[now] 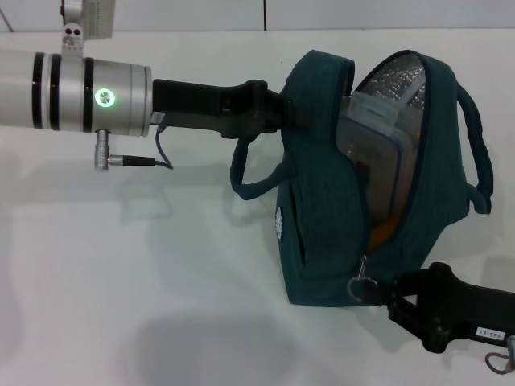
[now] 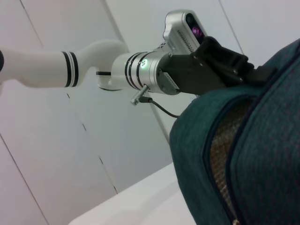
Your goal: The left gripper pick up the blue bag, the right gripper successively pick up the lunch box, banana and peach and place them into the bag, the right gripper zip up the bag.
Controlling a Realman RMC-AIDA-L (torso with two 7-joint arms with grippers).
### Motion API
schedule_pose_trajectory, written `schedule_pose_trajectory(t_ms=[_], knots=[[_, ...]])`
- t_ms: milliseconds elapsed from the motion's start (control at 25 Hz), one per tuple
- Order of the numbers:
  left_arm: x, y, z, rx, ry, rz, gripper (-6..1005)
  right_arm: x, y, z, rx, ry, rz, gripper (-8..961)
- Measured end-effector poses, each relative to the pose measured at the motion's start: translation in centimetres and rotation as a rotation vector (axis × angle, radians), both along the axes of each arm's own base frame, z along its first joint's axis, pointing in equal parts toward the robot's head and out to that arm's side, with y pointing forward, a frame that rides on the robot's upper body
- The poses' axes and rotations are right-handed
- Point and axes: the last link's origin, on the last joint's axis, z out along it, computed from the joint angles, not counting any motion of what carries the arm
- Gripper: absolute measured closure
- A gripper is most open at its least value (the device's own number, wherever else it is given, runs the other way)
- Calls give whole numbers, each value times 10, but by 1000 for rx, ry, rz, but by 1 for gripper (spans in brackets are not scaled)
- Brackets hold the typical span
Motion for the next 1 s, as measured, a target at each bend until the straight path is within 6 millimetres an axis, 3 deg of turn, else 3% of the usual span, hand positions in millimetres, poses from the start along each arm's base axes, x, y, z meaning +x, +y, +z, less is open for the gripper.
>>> schedule_pose_trajectory(t_ms=[440, 1000], knots=[[-2, -1, 0, 4, 1, -2, 943, 4, -20, 24, 96, 150, -28, 936], [-4, -2, 0, 27, -19, -14, 940, -14, -12, 39, 164, 288, 28, 932]])
